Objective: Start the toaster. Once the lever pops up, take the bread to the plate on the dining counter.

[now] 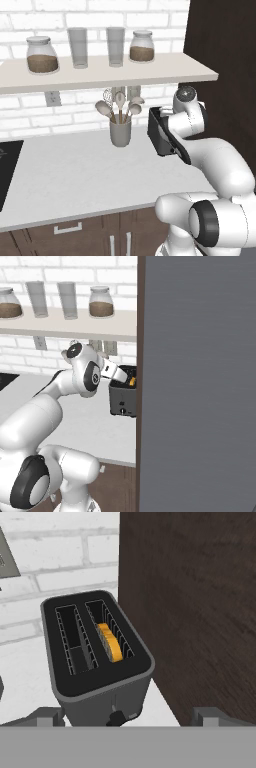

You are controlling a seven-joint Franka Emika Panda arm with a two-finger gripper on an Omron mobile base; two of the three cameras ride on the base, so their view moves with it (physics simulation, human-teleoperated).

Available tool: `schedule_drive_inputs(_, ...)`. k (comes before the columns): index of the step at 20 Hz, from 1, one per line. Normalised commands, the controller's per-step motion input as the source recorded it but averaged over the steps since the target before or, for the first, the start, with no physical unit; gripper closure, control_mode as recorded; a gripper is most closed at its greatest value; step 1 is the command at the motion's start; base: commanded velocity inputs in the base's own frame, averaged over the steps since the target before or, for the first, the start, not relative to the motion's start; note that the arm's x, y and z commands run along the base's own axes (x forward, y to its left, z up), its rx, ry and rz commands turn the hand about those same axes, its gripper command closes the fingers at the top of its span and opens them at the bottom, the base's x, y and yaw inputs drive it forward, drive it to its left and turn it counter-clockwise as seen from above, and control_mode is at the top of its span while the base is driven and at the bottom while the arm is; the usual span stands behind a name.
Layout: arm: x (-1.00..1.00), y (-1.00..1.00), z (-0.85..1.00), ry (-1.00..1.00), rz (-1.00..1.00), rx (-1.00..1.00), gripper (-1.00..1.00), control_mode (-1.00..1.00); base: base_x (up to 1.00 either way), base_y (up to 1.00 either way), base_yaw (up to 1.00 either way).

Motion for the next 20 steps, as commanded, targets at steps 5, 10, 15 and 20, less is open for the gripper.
schedule_drive_inputs(5, 0.00, 0.00, 0.00, 0.00, 0.00, 0.00, -1.00, -1.00, 0.00, 0.00, 0.00)
schedule_drive_inputs(10, 0.00, 0.00, 0.00, 0.00, 0.00, 0.00, -1.00, -1.00, 0.00, 0.00, 0.00)
schedule_drive_inputs(15, 0.00, 0.00, 0.00, 0.00, 0.00, 0.00, -1.00, -1.00, 0.00, 0.00, 0.00)
schedule_drive_inputs(20, 0.00, 0.00, 0.00, 0.00, 0.00, 0.00, -1.00, -1.00, 0.00, 0.00, 0.00)
